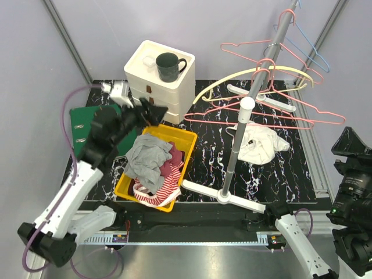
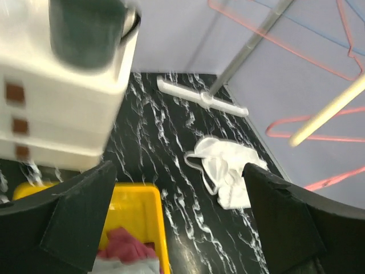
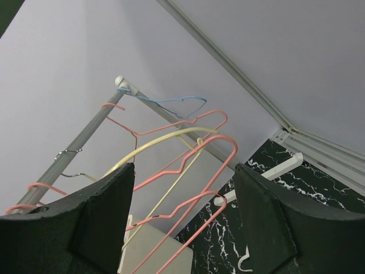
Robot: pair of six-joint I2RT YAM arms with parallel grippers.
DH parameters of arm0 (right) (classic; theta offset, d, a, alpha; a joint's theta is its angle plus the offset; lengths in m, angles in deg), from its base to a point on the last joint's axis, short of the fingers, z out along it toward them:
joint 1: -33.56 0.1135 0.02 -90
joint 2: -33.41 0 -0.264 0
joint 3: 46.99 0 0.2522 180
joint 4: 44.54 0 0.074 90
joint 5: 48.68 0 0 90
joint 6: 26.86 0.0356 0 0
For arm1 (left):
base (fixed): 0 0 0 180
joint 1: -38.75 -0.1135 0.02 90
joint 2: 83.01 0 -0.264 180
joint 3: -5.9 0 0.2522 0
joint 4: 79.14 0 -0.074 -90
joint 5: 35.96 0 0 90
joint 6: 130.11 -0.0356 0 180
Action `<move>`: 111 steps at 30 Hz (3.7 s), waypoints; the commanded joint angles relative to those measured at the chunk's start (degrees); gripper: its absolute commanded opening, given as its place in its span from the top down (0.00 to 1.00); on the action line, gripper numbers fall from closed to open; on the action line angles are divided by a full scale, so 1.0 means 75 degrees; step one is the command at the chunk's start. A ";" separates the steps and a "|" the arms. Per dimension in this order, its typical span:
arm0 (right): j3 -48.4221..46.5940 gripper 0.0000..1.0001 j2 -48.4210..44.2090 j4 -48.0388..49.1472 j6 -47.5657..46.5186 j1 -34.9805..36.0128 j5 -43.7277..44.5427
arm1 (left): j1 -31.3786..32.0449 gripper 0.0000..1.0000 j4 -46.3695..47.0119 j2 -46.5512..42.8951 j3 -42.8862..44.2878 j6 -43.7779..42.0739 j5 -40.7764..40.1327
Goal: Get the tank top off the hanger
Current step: Move the tank top to the center of the board, then pick up the tank top from the center of the board.
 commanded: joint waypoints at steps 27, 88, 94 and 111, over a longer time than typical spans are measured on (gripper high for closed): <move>0.0819 0.20 -0.0719 -0.0318 -0.0186 0.0007 0.0466 | 0.4067 0.21 0.7382 0.6406 -0.1085 -0.0502 -0.0527; 0.0784 0.19 -0.1153 -0.1537 0.0633 0.0019 0.0443 | 0.4431 0.82 0.2869 0.2421 -0.3123 0.1022 -0.1382; 0.0678 0.19 -0.1141 -0.1525 0.0329 0.0019 0.0571 | 0.4524 0.68 0.3034 0.3723 -0.2841 0.0952 -0.1709; 0.0983 0.18 -0.1223 -0.1419 0.0282 0.0171 0.0736 | 0.5790 0.21 0.1792 0.6396 -0.1844 0.0833 -0.5119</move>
